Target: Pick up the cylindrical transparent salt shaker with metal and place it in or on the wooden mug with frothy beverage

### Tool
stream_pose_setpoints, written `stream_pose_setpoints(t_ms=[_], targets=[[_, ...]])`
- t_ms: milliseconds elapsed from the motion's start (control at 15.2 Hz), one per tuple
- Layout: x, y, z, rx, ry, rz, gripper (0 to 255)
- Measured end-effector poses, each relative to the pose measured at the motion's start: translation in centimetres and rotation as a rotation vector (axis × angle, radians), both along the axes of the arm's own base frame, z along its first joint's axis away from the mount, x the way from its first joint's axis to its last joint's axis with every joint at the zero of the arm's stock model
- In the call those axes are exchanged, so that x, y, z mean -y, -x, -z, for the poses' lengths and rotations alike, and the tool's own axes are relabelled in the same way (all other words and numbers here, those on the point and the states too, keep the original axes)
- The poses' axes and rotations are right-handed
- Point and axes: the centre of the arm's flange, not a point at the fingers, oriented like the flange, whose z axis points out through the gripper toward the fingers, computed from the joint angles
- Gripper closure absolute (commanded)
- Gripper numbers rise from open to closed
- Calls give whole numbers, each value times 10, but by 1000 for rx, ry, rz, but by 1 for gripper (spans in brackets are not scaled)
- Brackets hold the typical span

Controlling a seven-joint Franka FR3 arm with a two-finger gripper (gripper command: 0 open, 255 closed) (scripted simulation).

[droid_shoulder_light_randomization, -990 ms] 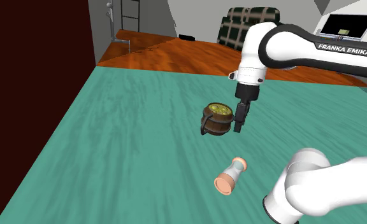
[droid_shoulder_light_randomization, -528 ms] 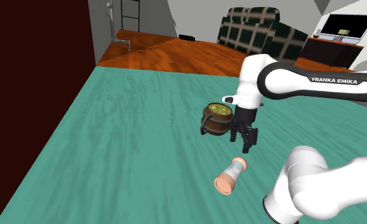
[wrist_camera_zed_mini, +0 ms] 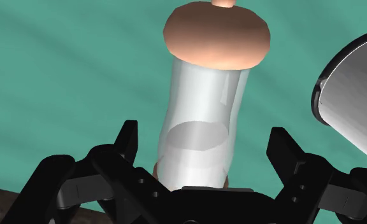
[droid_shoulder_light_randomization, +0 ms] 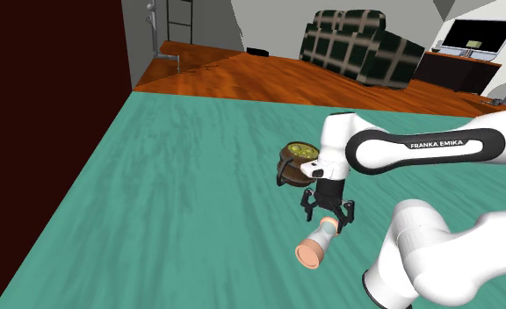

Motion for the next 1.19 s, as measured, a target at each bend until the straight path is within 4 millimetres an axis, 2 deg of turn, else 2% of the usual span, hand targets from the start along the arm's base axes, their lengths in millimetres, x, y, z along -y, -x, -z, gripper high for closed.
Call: stream_pose_setpoints(t_ms=[396,858,924,1188], targets=[[-5,9,33,4,-7,-31,0],[-6,10,36,5,-8,-31,0],[-6,10,36,5,-8,-31,255],[-6,10,36,5,-8,-31,255]])
